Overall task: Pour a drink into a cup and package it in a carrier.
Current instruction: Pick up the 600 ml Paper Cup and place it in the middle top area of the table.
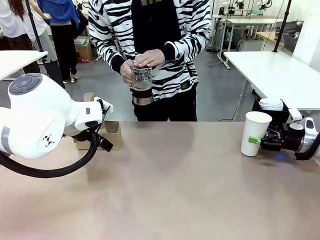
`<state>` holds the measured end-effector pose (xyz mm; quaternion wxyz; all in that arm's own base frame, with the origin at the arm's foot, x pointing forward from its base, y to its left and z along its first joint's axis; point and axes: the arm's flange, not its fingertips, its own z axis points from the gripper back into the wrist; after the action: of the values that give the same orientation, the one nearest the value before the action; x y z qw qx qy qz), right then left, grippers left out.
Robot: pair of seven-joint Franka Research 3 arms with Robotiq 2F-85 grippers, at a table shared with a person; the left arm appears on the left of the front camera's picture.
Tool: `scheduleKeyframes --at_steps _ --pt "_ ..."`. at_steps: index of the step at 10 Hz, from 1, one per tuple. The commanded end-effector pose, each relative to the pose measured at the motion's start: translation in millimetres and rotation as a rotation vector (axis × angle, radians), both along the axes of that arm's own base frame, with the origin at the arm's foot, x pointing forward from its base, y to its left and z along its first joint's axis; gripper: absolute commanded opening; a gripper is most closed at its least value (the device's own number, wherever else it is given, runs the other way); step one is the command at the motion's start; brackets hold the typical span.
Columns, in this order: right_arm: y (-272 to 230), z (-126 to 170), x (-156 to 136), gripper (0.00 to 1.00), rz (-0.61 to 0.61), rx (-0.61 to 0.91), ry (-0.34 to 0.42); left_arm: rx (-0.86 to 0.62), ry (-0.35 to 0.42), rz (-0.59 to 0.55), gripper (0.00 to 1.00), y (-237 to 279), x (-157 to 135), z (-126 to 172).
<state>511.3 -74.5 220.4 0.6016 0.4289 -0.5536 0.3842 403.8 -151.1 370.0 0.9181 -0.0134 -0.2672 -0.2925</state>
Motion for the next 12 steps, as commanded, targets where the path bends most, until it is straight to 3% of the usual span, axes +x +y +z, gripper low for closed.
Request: scheduleKeyframes --at_steps 1,2,3,4,6,7,9,12 --pt "5.8 1.4 9.3 0.92 0.013 0.019 0.012 -0.001 0.0 -0.001 1.0 0.0 -0.3 0.3" --pt "5.0 0.5 11.4 0.8 0.03 0.039 0.04 -0.001 0.0 -0.001 1.0 0.0 -0.3 0.3" --pt "-2.7 -0.8 8.8 0.8 0.059 0.032 0.074 -0.001 0.0 -0.001 1.0 0.0 -0.3 0.3" --pt "5.3 -1.2 3.4 0.8 0.017 0.011 0.006 -0.001 0.0 -0.001 1.0 0.0 -0.3 0.3" --pt "4.3 -3.7 3.9 0.85 0.028 0.019 0.027 -0.001 0.0 -0.001 1.0 0.0 -0.3 0.3" --pt "-1.2 12.4 -14.0 0.8 0.021 0.011 -0.019 -0.001 0.0 -0.001 1.0 0.0 -0.3 0.3" --pt "21.4 55.1 -33.7 0.8 -0.036 0.022 -0.083 -0.001 0.0 -0.001 1.0 0.0 -0.3 0.3" --pt "90.7 100.7 -0.1 0.8 -0.122 0.013 -0.087 -0.001 0.0 -0.001 1.0 0.0 -0.3 0.3"
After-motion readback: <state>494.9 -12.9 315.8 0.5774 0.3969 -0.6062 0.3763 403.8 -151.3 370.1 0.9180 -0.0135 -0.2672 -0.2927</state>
